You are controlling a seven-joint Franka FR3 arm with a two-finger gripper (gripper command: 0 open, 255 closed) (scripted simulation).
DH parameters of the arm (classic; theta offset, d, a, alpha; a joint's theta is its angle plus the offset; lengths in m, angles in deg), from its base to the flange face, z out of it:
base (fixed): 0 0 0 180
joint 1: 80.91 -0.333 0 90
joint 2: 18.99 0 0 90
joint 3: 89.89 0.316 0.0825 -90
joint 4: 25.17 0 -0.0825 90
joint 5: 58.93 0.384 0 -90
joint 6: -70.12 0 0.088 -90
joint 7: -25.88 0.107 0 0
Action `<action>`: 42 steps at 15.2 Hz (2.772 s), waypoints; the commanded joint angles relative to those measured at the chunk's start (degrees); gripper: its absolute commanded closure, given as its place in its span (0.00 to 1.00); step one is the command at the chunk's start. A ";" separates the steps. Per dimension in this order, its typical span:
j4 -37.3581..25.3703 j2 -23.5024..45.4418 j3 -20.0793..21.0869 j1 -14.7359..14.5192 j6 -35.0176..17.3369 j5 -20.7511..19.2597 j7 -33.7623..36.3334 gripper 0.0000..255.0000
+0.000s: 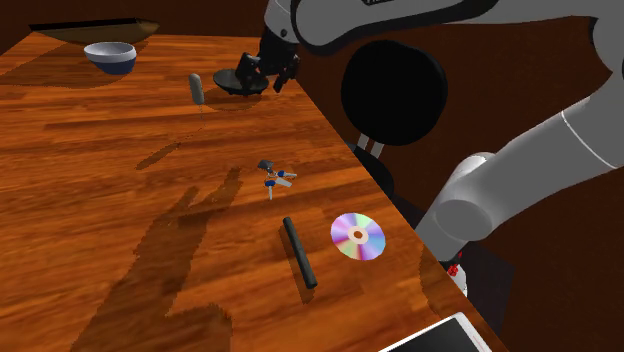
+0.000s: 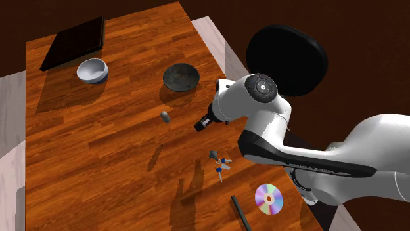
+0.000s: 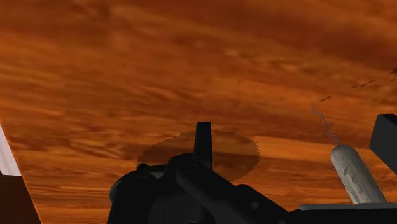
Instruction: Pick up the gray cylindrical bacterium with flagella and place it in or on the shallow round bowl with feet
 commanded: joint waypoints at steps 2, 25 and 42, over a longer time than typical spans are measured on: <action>-3.09 5.73 3.20 1.01 -5.09 -2.45 5.22 0.00; -16.44 26.89 9.34 3.07 -16.36 -21.53 25.51 0.00; -19.82 25.14 9.71 3.21 -11.62 -18.51 22.79 1.00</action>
